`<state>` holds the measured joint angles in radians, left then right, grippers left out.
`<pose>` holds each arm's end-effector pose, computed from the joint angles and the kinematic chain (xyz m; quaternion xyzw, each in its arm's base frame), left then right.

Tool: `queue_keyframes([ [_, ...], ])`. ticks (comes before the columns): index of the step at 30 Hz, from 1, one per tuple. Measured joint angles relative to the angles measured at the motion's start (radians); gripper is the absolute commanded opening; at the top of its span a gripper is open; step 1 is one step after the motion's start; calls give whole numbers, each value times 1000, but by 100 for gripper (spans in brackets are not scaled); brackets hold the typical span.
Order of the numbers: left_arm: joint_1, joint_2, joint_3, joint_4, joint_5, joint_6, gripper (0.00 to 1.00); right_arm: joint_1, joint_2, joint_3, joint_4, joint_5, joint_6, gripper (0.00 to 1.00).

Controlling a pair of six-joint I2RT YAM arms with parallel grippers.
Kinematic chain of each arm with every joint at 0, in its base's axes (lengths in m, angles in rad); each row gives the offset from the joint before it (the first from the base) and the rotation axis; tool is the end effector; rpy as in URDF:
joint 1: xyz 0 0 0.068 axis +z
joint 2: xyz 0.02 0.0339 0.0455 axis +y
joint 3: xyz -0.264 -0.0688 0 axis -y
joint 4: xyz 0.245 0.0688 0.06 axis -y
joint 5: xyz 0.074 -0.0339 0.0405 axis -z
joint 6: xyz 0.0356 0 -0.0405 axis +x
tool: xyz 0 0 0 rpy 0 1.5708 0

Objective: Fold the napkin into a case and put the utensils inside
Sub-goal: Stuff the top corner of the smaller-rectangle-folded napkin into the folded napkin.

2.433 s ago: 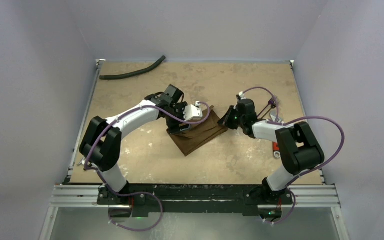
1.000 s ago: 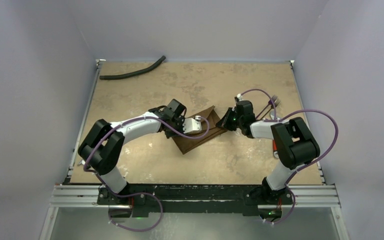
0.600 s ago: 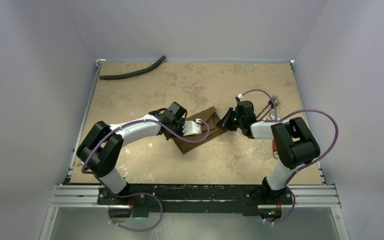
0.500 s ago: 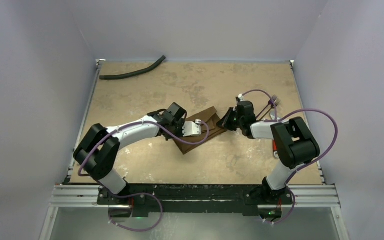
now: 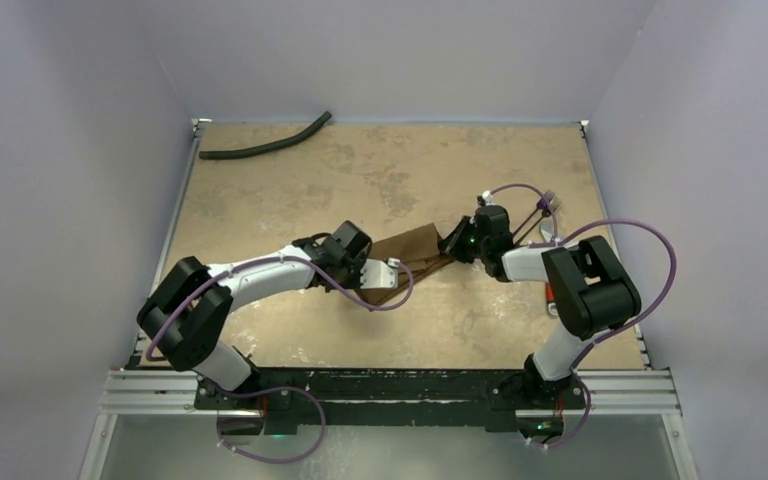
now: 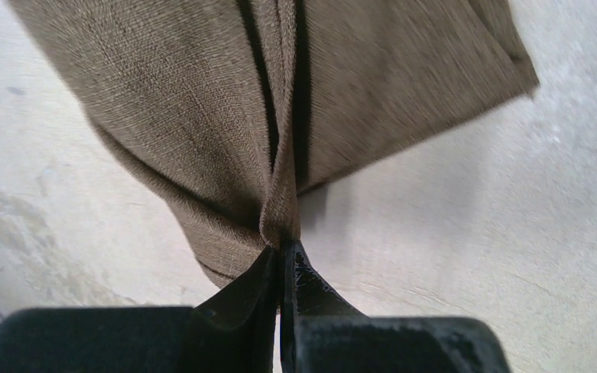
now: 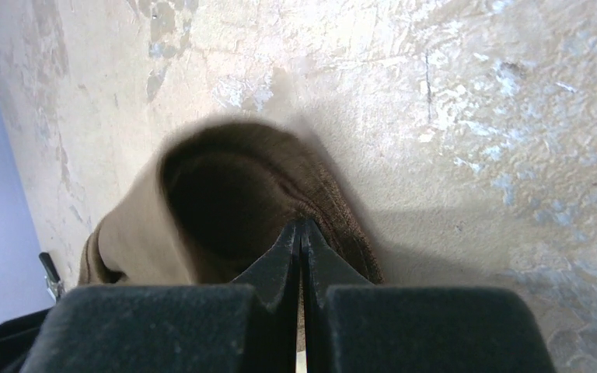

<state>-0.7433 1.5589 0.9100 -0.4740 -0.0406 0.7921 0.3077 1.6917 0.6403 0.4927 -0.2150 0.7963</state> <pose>0.2187 -0.1991 0.1785 0.6738 0.7045 0.0252 0.2215 0.3005 0.1035 0.1350 0.1599 0.8564 0.3326 0.3611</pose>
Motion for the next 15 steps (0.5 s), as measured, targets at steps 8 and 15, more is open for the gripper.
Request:
queue_keyframes([
  [8,-17,-18,-106,48,-42,70,0,0,-31,-13,-21,29,16,0],
  [15,-16,15,-62,69,-74,37,0,0,-99,-13,-55,40,4,0],
])
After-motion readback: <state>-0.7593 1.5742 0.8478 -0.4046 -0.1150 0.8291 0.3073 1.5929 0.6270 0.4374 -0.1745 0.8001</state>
